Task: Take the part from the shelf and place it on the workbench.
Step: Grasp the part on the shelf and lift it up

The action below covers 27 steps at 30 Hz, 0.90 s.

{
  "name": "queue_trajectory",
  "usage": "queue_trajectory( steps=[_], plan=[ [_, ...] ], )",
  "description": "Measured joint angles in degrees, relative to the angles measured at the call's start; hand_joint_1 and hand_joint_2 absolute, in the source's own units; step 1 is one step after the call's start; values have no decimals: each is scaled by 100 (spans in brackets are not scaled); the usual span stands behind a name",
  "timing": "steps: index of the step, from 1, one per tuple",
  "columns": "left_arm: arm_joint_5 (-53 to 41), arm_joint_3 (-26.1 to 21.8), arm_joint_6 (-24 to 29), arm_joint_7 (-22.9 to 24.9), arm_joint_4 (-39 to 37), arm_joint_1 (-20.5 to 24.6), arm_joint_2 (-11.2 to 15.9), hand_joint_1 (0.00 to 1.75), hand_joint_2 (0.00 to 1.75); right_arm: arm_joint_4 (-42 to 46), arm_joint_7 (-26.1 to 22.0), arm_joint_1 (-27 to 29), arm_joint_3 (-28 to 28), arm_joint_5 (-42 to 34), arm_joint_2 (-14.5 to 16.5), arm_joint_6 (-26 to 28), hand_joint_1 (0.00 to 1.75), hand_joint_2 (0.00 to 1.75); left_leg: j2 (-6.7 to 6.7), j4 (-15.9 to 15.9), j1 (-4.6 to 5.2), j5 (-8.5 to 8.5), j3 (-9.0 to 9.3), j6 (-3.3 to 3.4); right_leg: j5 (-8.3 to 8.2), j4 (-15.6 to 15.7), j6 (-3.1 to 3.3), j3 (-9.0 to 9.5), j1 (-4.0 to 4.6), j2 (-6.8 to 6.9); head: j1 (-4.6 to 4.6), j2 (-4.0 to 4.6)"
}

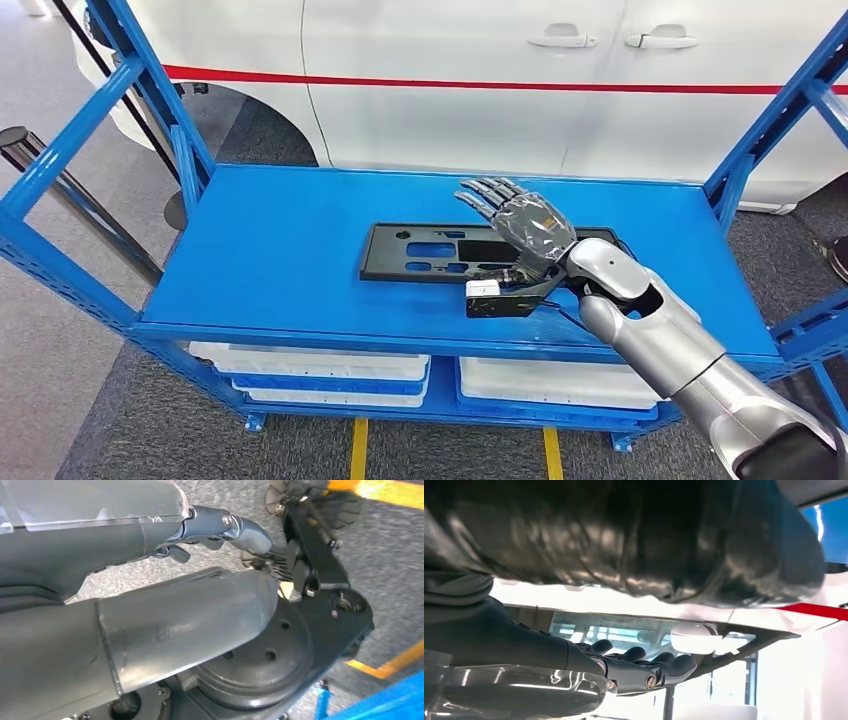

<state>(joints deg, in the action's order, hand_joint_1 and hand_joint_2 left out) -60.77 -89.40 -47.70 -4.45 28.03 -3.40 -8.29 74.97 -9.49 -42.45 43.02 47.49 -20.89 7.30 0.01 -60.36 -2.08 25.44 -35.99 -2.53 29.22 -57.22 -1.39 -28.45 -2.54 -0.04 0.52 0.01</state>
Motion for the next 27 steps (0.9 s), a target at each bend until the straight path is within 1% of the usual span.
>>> queue_trajectory(
  steps=[1, 2, 3, 4, 6, 7, 8, 14, 16, 17, 18, 19, 21, 22, 23, 24, 27],
  plan=[
    [4, -1, 5, 1, -23, -1, 1, 0, 0, -70, -14, 10, -22, -14, 3, 1, 0, 0, -6, 58, 8, -52, -20, 59, 53, -32, -54, 2, 2, 0, 1, 0],
    [5, -1, 9, 2, -40, -3, 1, 0, 0, -125, -19, 20, -43, -26, 3, 1, 0, 0, -4, 27, 21, -28, -55, 146, 90, -45, -83, 6, 8, -5, 4, 0],
    [8, 0, 11, 3, -48, -4, 4, 0, 0, -161, -24, 27, -63, -33, 8, 1, 0, 0, -5, 18, 19, -63, -57, 223, 116, -39, -78, 0, 18, -6, 2, -1],
    [13, 0, 15, 4, -56, -3, 4, 0, 0, -189, -29, 33, -85, -37, 13, 1, 0, 0, 7, 16, 13, -82, -66, 255, 134, -18, -44, 12, 17, -7, -1, -1],
    [32, -1, 30, 10, -71, 5, 4, 0, 0, -231, -33, 29, -123, -43, 21, -7, 0, 87, 38, 17, 12, -84, -74, 269, 135, 49, 46, 48, 19, -5, -2, -1],
    [48, -1, 37, 13, -77, 8, 4, 0, 0, -250, -34, 26, -136, -46, 22, -16, 0, 131, 60, 17, 12, -77, -76, 278, 133, 80, 72, 68, 20, -3, -3, -1],
    [63, -2, 44, 17, -84, 10, 4, 0, 0, -265, -33, 25, -146, -50, 24, -31, 0, 175, 80, 18, 12, -69, -77, 291, 128, 105, 81, 88, 21, -1, -3, 0],
    [122, 0, 44, 26, -106, 12, 1, 0, 0, -370, -4, 21, -208, -73, 55, -102, 0, 175, 147, 19, 40, -25, -68, 367, 104, 141, 100, 142, 14, 2, -3, 1],
    [153, -1, 37, 38, -106, 14, 1, 0, 0, -430, 7, 12, -224, -90, 72, -119, 0, 175, 148, 18, 59, -19, -60, 389, 114, 154, 91, 150, 4, 7, -2, -1],
    [175, -2, 32, 51, -106, 17, 1, 0, 0, -481, 17, 5, -238, -105, 81, -131, 0, 175, 147, 18, 68, -18, -56, 398, 119, 160, 70, 152, -1, 9, -2, -1],
    [197, -2, 27, 69, -106, 20, 1, 0, 0, -541, 27, -2, -258, -121, 92, -141, 0, 175, 145, 17, 73, -17, -52, 402, 122, 164, 31, 154, -6, 10, -2, -1],
    [212, -1, 25, 85, -106, 24, 1, 0, 0, -604, 37, -7, -281, -134, 101, -145, 0, 175, 142, 17, 76, -18, -49, 406, 121, 166, -27, 154, -11, 10, -2, -1],
    [224, 0, 25, 105, -106, 30, 0, 0, 0, -706, 46, -15, -325, -145, 113, -146, 0, 175, 138, 15, 77, -22, -45, 412, 115, 169, -171, 155, -20, 10, -2, -1],
    [227, 0, 25, 108, -106, 31, -1, 0, 0, -743, 48, -18, -342, -146, 116, -146, 0, 175, 136, 14, 77, -26, -43, 414, 112, 168, -229, 154, -23, 9, -2, -1],
    [231, -1, 25, 108, -106, 31, -1, 0, 0, -774, 48, -21, -354, -146, 119, -146, 0, 175, 135, 14, 77, -30, -39, 414, 110, 166, -266, 154, -25, 9, -2, 0],
    [234, -1, 25, 108, -106, 31, -1, 0, 0, -801, 48, -23, -363, -146, 120, -146, 0, 175, 134, 14, 76, -34, -35, 413, 109, 160, -285, 153, -24, 9, -2, 0],
    [235, -1, 24, 109, -106, 31, -1, 0, 0, -860, 48, -29, -375, -146, 123, -146, 0, 175, 133, 15, 73, -44, -21, 404, 115, 129, -293, 147, -20, 9, -2, -1]
  ],
)
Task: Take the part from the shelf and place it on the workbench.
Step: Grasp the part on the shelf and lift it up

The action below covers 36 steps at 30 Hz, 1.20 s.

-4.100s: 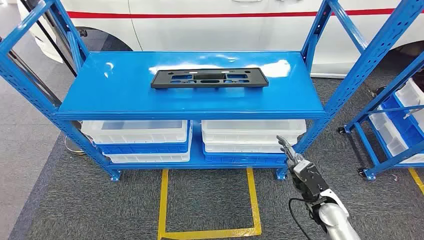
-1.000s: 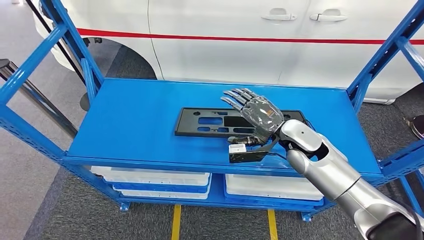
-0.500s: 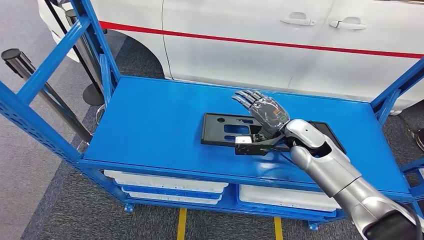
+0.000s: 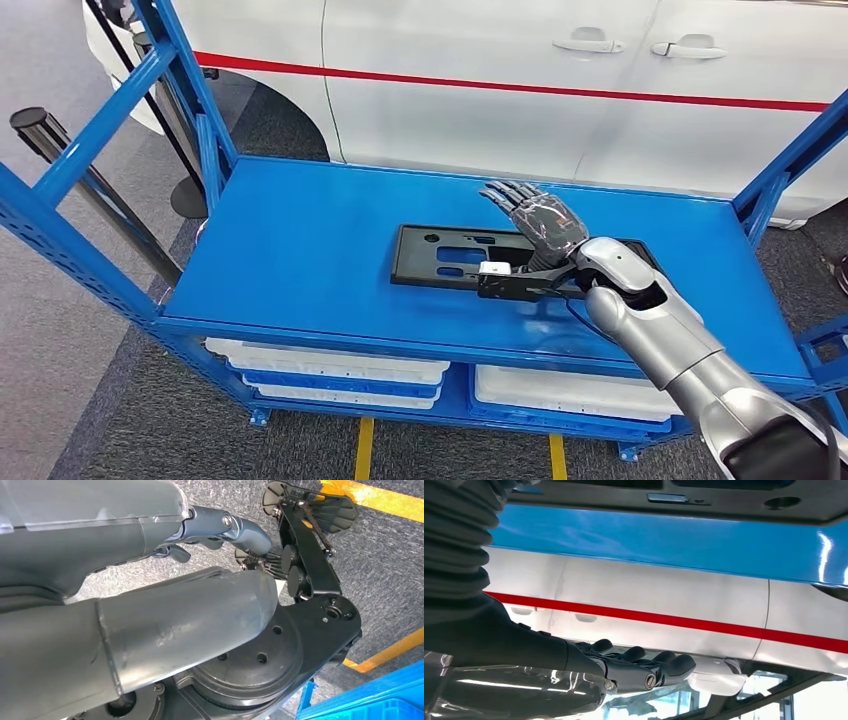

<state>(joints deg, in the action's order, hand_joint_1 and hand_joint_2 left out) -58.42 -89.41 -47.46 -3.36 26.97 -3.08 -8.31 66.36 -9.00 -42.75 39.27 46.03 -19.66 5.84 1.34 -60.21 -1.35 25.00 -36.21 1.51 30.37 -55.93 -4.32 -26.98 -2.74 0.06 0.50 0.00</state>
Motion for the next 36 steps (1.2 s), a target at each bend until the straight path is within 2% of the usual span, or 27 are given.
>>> queue_trajectory(
  steps=[16, 20, 22, 26, 30, 36],
  plan=[
    [144, -1, -34, 50, 7, 2, -35, 0, 0, -326, -50, -7, -74, 92, 25, -28, 0, 175, 0, 1, -11, -11, 14, -19, 24, -62, 24, -14, 9, -1, 0, 0],
    [173, 0, -21, 40, 7, 3, -35, 0, 0, -445, -213, -8, -112, -237, 54, -255, 0, 0, 0, 1, -10, -11, 14, -19, 24, -62, 24, -14, 9, -1, 0, 0],
    [193, 1, -12, 43, 7, 3, -35, 0, 0, -466, -415, 0, -210, -901, 90, -666, 0, 0, 0, 1, -10, -11, 14, -19, 24, -63, 24, -15, 9, -1, 0, 1],
    [223, 0, 24, 37, 5, 2, -34, 0, 0, -336, -794, 80, -577, -2866, 155, -1995, 0, 0, 0, 1, -10, -11, 14, -19, 25, -64, 25, -18, 8, -1, 1, 1],
    [244, 0, 144, -23, -8, 4, -25, 0, 0, -77, -821, 102, -777, -3554, 67, -2486, 0, 175, -1, 1, -11, -10, 14, -20, 27, -64, 28, -20, 8, -1, 0, 1],
    [289, -1, 305, -18, -96, 4, 21, 0, 0, 195, -866, 205, -814, -3841, -239, -2649, 0, 175, -1, 1, -10, -10, 15, -20, 28, -64, 30, -20, 8, -3, 1, 0]
  ],
)
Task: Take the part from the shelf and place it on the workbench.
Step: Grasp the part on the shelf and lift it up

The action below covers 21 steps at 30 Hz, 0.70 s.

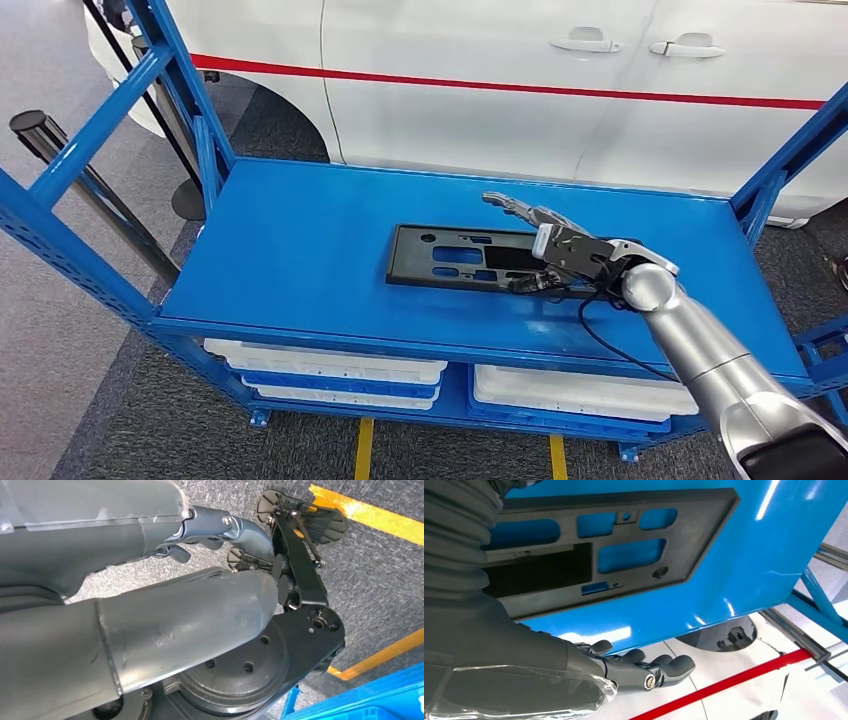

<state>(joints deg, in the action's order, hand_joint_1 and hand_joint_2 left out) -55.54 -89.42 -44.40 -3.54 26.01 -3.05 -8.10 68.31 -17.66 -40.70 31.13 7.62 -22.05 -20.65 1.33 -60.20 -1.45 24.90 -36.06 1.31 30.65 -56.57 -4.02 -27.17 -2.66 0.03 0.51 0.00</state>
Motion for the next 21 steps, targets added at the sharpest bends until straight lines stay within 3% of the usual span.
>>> queue_trajectory(
  steps=[8, 21],
  plan=[
    [72, 0, 119, 8, -113, 12, 40, 0, 0, 231, 24, 121, 20, 82, -289, -40, 0, 175, -1, 0, 0, 0, 1, 0, 0, -2, 0, -1, 1, 0, -1, 1],
    [140, 0, 596, -27, -448, 81, 193, 0, 0, 296, 161, 185, 444, 789, -389, 181, 0, 175, -1, 0, -1, 0, 1, 0, 1, -4, 1, -1, 1, 0, -1, 1]
  ],
)
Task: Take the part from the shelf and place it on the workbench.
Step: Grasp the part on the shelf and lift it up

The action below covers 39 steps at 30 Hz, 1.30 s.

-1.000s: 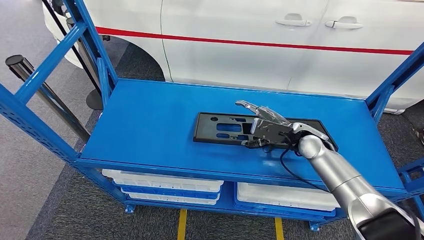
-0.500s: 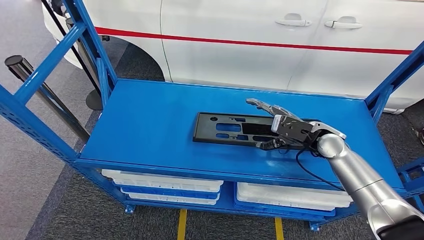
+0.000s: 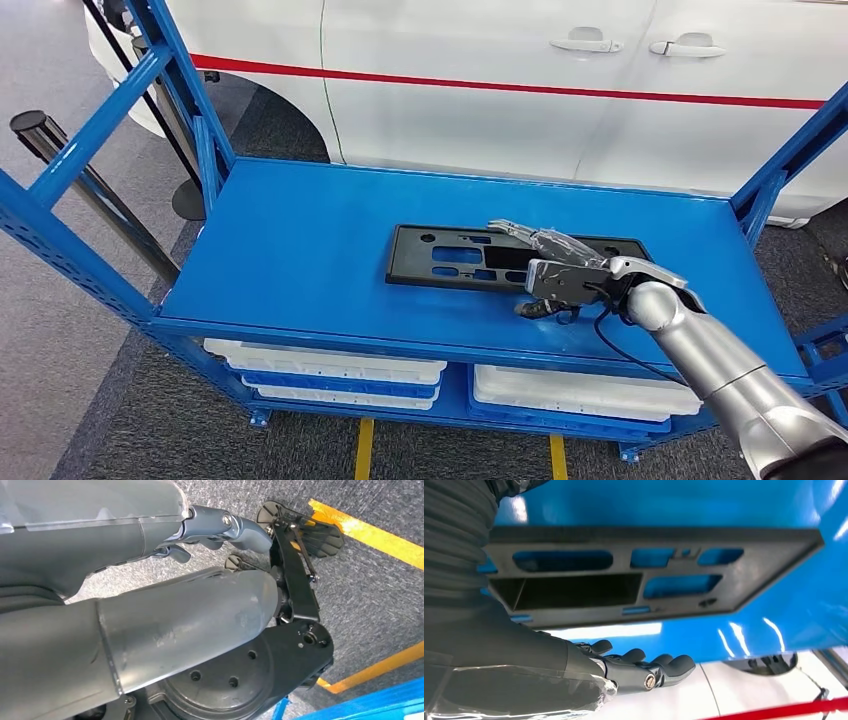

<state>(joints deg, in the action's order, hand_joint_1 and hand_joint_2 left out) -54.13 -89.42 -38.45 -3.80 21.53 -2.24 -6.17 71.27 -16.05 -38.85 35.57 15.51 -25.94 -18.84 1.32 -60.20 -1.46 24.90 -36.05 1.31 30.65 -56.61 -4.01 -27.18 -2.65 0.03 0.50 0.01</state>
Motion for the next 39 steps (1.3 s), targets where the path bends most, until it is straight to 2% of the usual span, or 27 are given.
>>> queue_trajectory(
  steps=[9, 13, 15, 20, 25, 26, 29, 30, 32, 36, 39],
  plan=[
    [45, 0, 133, 0, -211, 46, 102, 0, 0, -102, 23, 5, 284, 124, 0, 14, 0, 175, 0, 0, 0, 0, -1, 0, 0, 0, 0, 0, 0, 0, 0, 0],
    [55, 0, 180, -13, -303, 61, 138, 0, 0, -187, 155, 3, 431, 531, 21, 230, 0, 175, 0, 0, 0, 0, -1, 0, 0, -1, 0, 2, 1, 0, 0, 1],
    [59, 0, 198, -22, -343, 72, 146, 0, 0, -283, 285, 8, 534, 959, 90, 591, 0, 175, 0, 0, -1, 0, 0, 0, 0, -1, 0, 2, 2, -1, 0, 0],
    [68, 0, 203, -57, -405, 90, 151, 0, 0, -639, 779, 89, 687, 2304, 430, 1949, 0, 175, 0, 1, -5, 0, 1, 0, 1, -3, 1, 1, 5, 0, 0, 1],
    [28, 0, 197, -25, -414, 89, 151, 0, 0, -1246, 1209, 148, 586, 3600, 804, 3176, 0, 175, 0, 1, -6, 0, 1, 0, 1, -3, 2, 1, 5, 0, 0, 1],
    [17, 0, 197, -18, -414, 89, 151, 0, 0, -1406, 1277, 150, 508, 3841, 876, 3423, 22, 175, 0, 1, -6, 0, 2, 0, 2, -3, 2, 2, 5, 0, 0, 1],
    [-4, 0, 197, -15, -416, 85, 151, 0, 0, -1855, 1447, 179, 209, 4379, 1048, 4024, 152, 175, 1, 1, -6, 0, 2, 0, 2, -2, 2, 2, 5, 1, 1, 0],
    [-10, 0, 198, -15, -418, 82, 151, 0, 0, -1965, 1474, 200, 110, 4459, 1085, 4121, 174, 175, 1, 1, -6, 0, 2, 0, 2, -2, 2, 3, 5, 1, 1, 0],
    [-28, 0, 200, -15, -420, 78, 151, 0, 0, -2133, 1495, 250, -61, 4506, 1139, 4186, 175, 175, 1, 1, -5, 0, 2, 0, 1, -2, 2, 3, 5, 0, 0, 0],
    [-45, 0, 199, -19, -420, 76, 151, 0, 175, -2297, 1496, 329, -294, 4510, 1199, 4190, 175, 175, 0, 0, -5, 0, 3, 0, 1, -2, 2, 2, 5, -1, 0, 0],
    [-44, 0, 198, -44, -420, 73, 152, 0, 175, -2328, 1496, 376, -423, 4517, 1224, 4174, 175, 175, 0, 0, -6, 0, 4, 0, 1, -2, 2, 3, 5, 0, 1, -1]
  ],
)
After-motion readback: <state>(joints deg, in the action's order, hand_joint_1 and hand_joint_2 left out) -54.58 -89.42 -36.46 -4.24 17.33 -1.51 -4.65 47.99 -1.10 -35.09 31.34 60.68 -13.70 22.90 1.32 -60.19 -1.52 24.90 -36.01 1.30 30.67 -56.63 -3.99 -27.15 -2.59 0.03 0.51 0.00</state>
